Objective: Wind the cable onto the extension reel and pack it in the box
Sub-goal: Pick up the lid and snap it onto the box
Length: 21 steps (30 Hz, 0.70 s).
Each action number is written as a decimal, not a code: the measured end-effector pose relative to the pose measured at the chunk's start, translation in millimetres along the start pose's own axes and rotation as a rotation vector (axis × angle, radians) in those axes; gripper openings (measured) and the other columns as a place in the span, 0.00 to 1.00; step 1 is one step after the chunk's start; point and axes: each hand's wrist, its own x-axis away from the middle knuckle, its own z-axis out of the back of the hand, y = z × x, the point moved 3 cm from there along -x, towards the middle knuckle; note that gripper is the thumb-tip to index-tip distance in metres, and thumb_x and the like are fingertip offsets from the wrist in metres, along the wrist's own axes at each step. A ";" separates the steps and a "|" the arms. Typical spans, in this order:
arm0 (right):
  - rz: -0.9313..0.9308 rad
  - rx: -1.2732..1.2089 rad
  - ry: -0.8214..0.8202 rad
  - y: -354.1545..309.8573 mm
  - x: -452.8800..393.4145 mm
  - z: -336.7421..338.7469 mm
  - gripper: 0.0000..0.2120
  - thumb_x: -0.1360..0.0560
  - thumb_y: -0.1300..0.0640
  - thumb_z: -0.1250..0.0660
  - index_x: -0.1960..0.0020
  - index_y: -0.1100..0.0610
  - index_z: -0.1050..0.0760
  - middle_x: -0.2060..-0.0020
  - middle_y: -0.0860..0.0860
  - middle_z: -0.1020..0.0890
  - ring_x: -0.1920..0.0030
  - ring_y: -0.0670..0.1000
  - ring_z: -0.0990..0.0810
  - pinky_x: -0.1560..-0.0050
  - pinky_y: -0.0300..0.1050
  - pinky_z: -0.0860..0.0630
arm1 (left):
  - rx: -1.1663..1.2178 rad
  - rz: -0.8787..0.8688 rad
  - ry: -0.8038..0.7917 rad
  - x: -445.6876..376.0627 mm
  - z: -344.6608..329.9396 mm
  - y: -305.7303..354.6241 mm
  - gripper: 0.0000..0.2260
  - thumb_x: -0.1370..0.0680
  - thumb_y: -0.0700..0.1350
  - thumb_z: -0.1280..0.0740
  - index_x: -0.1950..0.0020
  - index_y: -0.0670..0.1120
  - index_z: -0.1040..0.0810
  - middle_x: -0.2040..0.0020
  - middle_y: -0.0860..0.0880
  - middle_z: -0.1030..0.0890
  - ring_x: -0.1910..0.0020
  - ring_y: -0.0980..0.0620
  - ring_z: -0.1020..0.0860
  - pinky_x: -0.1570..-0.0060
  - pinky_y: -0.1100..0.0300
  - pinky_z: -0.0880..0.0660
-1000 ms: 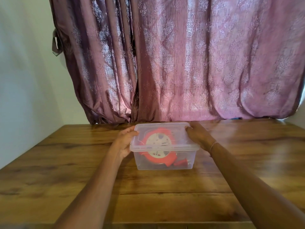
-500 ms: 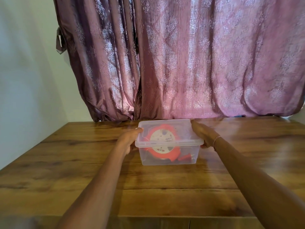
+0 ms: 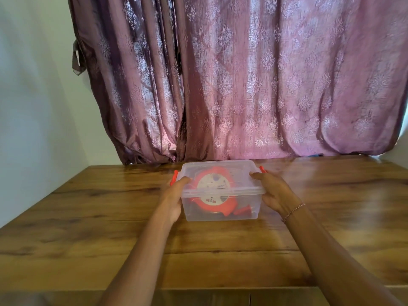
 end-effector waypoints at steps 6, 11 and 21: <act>0.061 0.060 0.016 -1.4 -2.0 -1.3 0.15 0.26 0.69 0.34 0.40 0.65 0.26 0.48 0.63 0.17 0.50 0.63 0.17 0.49 0.62 0.20 | 0.133 0.017 -0.045 -2.3 -0.5 -6.6 0.19 0.24 0.32 0.31 0.34 0.43 0.23 0.49 0.37 0.15 0.55 0.41 0.17 0.50 0.41 0.19; 0.140 0.239 -0.001 -1.9 -5.8 -3.1 0.11 0.23 0.67 0.38 0.47 0.58 0.20 0.51 0.58 0.15 0.52 0.59 0.16 0.48 0.60 0.20 | 0.159 -0.011 -0.058 -2.6 -2.0 -3.3 0.34 0.24 0.30 0.32 0.22 0.54 0.32 0.46 0.36 0.17 0.54 0.41 0.19 0.52 0.43 0.20; 0.178 0.253 -0.023 -2.9 0.5 -5.9 0.12 0.22 0.66 0.40 0.44 0.56 0.21 0.51 0.56 0.15 0.52 0.58 0.16 0.49 0.58 0.19 | 0.109 -0.017 -0.027 -7.9 -1.8 -2.4 0.34 0.25 0.29 0.33 0.22 0.49 0.33 0.42 0.36 0.18 0.47 0.37 0.18 0.44 0.35 0.20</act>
